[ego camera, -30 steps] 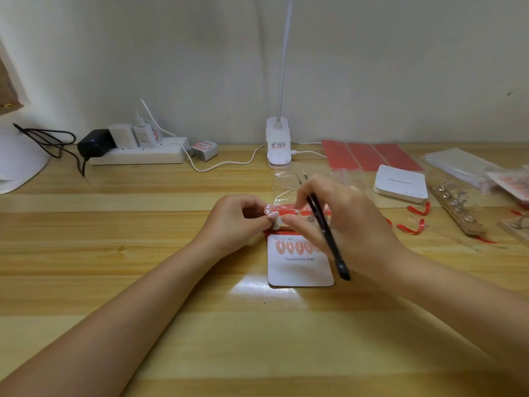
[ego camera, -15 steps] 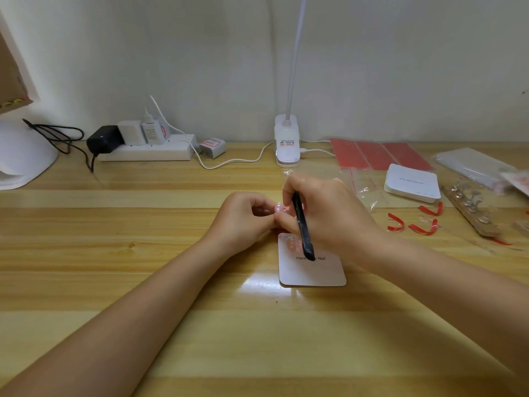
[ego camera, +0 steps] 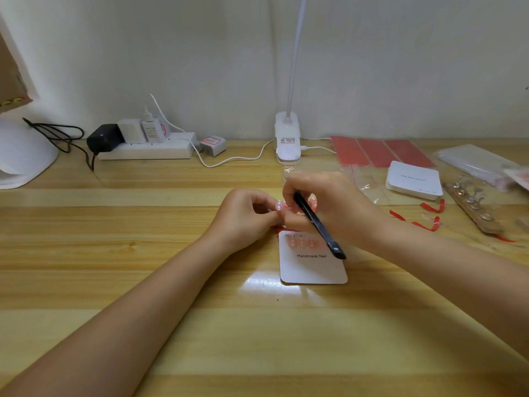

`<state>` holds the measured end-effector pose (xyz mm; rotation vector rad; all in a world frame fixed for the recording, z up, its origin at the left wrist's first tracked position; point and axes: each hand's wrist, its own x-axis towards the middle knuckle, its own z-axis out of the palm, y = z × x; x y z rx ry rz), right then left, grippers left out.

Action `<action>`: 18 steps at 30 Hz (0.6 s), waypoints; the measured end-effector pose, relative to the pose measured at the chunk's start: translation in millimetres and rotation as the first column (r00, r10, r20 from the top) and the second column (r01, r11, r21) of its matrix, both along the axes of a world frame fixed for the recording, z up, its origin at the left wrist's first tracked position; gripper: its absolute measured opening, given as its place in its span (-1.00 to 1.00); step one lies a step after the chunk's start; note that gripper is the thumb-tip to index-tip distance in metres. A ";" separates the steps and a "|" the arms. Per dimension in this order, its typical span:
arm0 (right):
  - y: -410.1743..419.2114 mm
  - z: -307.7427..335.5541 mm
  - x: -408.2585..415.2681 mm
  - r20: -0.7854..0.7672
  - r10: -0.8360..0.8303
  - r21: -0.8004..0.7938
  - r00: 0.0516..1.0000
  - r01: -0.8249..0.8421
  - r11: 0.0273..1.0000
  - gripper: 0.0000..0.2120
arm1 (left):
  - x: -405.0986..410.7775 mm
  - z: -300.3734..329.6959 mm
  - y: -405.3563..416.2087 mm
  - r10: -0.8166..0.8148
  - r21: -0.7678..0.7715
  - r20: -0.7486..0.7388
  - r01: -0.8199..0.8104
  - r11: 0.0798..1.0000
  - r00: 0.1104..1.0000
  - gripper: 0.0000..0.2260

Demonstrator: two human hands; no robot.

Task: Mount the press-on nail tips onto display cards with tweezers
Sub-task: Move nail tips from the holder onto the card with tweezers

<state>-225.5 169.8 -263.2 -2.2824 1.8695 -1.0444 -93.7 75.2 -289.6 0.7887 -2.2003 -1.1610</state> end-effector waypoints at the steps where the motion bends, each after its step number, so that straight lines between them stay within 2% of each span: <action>1: 0.8 1.1 -1.2 0.010 0.035 -0.011 0.999 -0.035 0.999 -0.82 | -0.3 -0.1 -0.1 0.000 -0.002 0.002 0.000 1.000 1.000 -0.85; 4: 3.0 5.1 -7.5 0.057 0.050 -0.065 0.997 -0.047 0.997 -0.81 | -1.5 -0.9 -0.9 0.002 0.008 -0.003 -0.002 1.000 1.000 -0.98; 8: 5.2 5.4 -18.8 0.102 -0.010 -0.075 0.995 0.017 0.997 -0.82 | -1.4 -1.6 -0.6 0.004 0.014 -0.004 -0.004 1.000 1.000 -0.94; 13: 1.6 -0.7 -20.7 -0.016 -0.052 -0.075 0.998 0.051 0.996 -0.80 | -0.7 -1.0 -0.4 0.010 0.015 -0.001 -0.010 1.000 1.000 -0.91; 18: -4.1 -4.3 -19.7 -0.052 -0.054 -0.081 0.997 0.050 0.995 -0.80 | -0.5 -1.0 -0.4 0.010 0.027 -0.004 -0.010 1.000 1.000 -0.93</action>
